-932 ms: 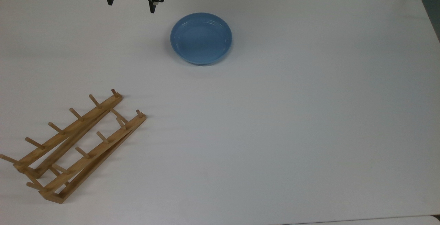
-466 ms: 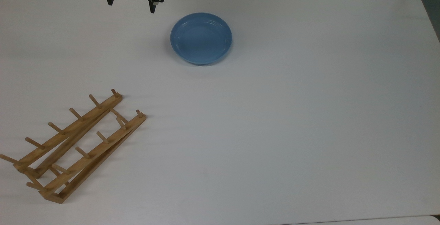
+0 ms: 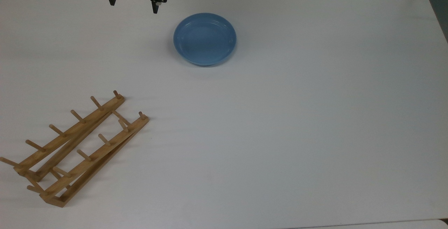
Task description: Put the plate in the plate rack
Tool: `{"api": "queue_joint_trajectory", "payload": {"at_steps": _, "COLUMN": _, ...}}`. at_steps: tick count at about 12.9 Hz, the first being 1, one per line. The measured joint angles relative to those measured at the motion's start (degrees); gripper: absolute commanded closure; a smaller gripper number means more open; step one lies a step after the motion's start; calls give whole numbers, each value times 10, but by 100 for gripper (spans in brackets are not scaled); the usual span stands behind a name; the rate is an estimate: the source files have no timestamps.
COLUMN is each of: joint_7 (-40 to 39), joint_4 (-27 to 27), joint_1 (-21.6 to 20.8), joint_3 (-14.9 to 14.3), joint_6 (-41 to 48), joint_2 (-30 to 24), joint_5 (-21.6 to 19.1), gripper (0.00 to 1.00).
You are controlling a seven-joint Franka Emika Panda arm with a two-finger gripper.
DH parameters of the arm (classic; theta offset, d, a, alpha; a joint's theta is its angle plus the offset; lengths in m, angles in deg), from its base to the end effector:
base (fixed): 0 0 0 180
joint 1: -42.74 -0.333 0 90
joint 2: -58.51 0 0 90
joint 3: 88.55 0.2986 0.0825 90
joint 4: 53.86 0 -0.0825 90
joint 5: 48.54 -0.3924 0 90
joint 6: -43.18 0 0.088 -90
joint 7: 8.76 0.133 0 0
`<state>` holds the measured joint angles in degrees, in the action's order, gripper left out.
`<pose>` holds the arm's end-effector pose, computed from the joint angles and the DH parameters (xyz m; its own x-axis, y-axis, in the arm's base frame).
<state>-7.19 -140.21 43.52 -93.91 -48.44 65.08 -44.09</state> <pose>0.5929 -0.0713 0.5484 0.9911 -0.1315 -0.0199 -0.1292 -0.9876 0.0887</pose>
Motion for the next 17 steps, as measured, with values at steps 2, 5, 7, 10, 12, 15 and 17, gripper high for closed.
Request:
{"api": "queue_joint_trajectory", "payload": {"at_steps": 2, "joint_7": -16, "joint_4": -3, "joint_1": 0, "joint_3": 0, "joint_6": 0, "joint_2": 1, "joint_5": 0, "gripper": 0}}
{"api": "queue_joint_trajectory", "payload": {"at_steps": 5, "joint_7": -98, "joint_4": -22, "joint_1": -2, "joint_3": 2, "joint_6": 0, "joint_2": 2, "joint_5": 0, "gripper": 0}}
{"api": "queue_joint_trajectory", "payload": {"at_steps": 7, "joint_7": -148, "joint_4": -40, "joint_1": -8, "joint_3": 5, "joint_6": 0, "joint_2": 2, "joint_5": 0, "gripper": 0}}
{"api": "queue_joint_trajectory", "payload": {"at_steps": 10, "joint_7": -237, "joint_4": -86, "joint_1": -41, "joint_3": 8, "joint_6": -1, "joint_2": 14, "joint_5": 0, "gripper": 0}}
{"api": "queue_joint_trajectory", "payload": {"at_steps": 12, "joint_7": -285, "joint_4": -121, "joint_1": -62, "joint_3": 8, "joint_6": -30, "joint_2": 39, "joint_5": 5, "gripper": 11}}
{"api": "queue_joint_trajectory", "payload": {"at_steps": 15, "joint_7": -306, "joint_4": -165, "joint_1": -77, "joint_3": 9, "joint_6": -94, "joint_2": 77, "joint_5": 18, "gripper": 36}}
{"api": "queue_joint_trajectory", "payload": {"at_steps": 17, "joint_7": -306, "joint_4": -174, "joint_1": -88, "joint_3": 9, "joint_6": -108, "joint_2": 104, "joint_5": 34, "gripper": 55}}
